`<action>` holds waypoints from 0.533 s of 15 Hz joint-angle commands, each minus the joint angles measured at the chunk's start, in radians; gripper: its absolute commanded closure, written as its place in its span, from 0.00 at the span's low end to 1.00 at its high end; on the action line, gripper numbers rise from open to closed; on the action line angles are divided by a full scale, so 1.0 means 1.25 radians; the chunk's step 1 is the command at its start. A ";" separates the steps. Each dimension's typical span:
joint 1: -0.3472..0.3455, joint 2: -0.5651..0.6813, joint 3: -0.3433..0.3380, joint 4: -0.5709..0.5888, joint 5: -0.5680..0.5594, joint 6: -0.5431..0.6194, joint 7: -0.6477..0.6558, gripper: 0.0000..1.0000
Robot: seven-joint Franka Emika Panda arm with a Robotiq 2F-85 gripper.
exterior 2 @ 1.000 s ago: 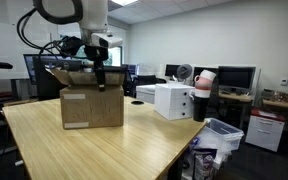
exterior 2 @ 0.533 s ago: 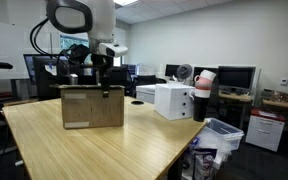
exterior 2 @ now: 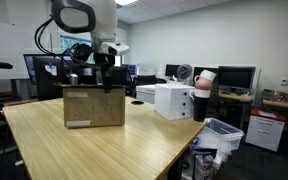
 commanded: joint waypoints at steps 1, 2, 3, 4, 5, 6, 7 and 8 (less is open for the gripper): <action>-0.008 0.018 0.035 0.004 -0.040 0.041 0.095 0.48; -0.010 0.016 0.045 0.002 -0.061 0.051 0.130 0.50; -0.011 0.014 0.054 0.002 -0.079 0.059 0.163 0.52; -0.012 0.013 0.062 0.002 -0.098 0.065 0.194 0.56; -0.014 0.011 0.076 0.002 -0.127 0.079 0.244 0.58; -0.016 0.010 0.086 0.003 -0.152 0.086 0.280 0.62; -0.019 0.011 0.102 0.004 -0.195 0.096 0.341 0.63; -0.020 0.011 0.112 0.006 -0.224 0.096 0.377 0.63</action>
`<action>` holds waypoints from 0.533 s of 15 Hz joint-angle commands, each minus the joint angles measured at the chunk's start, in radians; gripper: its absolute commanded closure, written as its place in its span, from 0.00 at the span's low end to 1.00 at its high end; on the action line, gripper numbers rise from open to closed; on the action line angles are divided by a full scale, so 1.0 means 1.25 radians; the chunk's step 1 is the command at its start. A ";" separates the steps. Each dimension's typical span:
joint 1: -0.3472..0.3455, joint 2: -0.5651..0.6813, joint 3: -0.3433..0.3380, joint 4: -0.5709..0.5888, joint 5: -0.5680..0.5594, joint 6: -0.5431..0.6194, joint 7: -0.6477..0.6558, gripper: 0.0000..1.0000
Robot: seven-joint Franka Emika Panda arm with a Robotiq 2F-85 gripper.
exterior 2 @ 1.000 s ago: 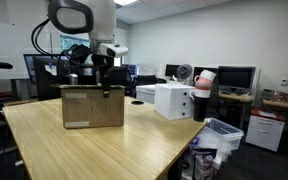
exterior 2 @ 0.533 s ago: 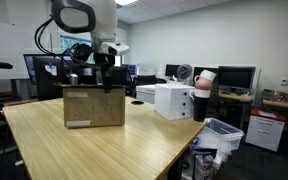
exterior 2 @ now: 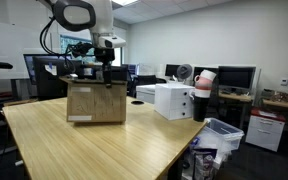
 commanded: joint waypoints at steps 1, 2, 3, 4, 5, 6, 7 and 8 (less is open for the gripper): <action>-0.022 0.013 0.050 -0.009 -0.133 0.040 0.176 0.64; -0.024 0.013 0.060 -0.006 -0.166 0.037 0.215 0.64; -0.027 0.012 0.074 -0.001 -0.220 0.029 0.277 0.64; -0.028 0.013 0.083 0.003 -0.250 0.023 0.313 0.64; -0.029 0.012 0.091 0.008 -0.291 0.012 0.357 0.64; -0.028 0.013 0.095 0.011 -0.315 0.006 0.384 0.64; -0.026 0.012 0.098 0.013 -0.336 -0.003 0.407 0.64; -0.024 0.014 0.101 0.017 -0.358 -0.011 0.430 0.64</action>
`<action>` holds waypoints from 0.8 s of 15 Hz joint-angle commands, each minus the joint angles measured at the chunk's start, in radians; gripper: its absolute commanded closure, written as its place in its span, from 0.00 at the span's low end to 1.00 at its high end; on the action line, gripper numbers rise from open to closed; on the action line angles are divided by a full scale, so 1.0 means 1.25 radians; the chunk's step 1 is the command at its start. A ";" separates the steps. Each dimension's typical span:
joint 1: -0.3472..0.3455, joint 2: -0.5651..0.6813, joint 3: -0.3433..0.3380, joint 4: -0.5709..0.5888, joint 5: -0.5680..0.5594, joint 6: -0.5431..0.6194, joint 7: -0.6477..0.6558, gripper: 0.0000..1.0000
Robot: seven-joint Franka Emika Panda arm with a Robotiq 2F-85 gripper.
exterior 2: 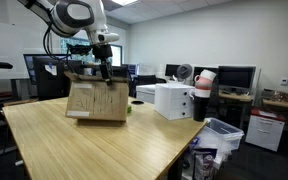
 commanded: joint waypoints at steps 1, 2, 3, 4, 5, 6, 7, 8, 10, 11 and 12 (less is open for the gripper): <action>-0.016 0.014 0.024 0.006 -0.095 -0.033 0.096 0.64; -0.014 0.013 0.026 0.008 -0.113 -0.041 0.113 0.64; -0.012 0.014 0.027 0.011 -0.129 -0.051 0.126 0.64; -0.011 0.016 0.029 0.013 -0.140 -0.058 0.135 0.64; -0.010 0.016 0.030 0.015 -0.151 -0.068 0.143 0.64; -0.008 0.018 0.031 0.018 -0.165 -0.077 0.154 0.64; -0.007 0.019 0.031 0.019 -0.172 -0.084 0.157 0.64; -0.006 0.020 0.032 0.021 -0.183 -0.092 0.164 0.64; -0.003 0.027 0.034 0.031 -0.205 -0.123 0.174 0.64; -0.002 0.029 0.034 0.034 -0.210 -0.133 0.175 0.64; 0.000 0.031 0.035 0.037 -0.214 -0.141 0.175 0.64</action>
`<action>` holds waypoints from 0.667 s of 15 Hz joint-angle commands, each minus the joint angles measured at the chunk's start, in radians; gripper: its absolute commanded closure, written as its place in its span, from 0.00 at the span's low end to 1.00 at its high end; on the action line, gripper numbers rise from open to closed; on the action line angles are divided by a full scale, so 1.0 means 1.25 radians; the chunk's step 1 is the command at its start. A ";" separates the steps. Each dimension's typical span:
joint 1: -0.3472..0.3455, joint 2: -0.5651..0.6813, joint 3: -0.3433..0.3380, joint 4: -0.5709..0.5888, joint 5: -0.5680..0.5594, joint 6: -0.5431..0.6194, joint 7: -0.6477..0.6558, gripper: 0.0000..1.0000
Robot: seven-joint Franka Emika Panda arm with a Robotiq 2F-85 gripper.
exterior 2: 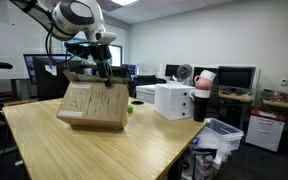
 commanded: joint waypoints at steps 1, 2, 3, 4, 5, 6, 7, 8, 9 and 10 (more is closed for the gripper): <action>0.002 0.022 0.008 0.017 -0.036 -0.043 0.030 0.64; 0.003 0.024 0.009 0.020 -0.039 -0.049 0.029 0.64; 0.005 0.026 0.009 0.023 -0.042 -0.056 0.030 0.64; 0.006 0.029 0.009 0.026 -0.046 -0.063 0.030 0.64; 0.008 0.033 0.009 0.030 -0.053 -0.073 0.034 0.64; 0.010 0.037 0.010 0.034 -0.058 -0.079 0.035 0.64; 0.012 0.041 0.011 0.038 -0.064 -0.088 0.038 0.64; 0.014 0.046 0.012 0.042 -0.070 -0.098 0.040 0.64; 0.016 0.054 0.015 0.049 -0.085 -0.114 0.047 0.64; 0.018 0.058 0.016 0.052 -0.093 -0.122 0.048 0.64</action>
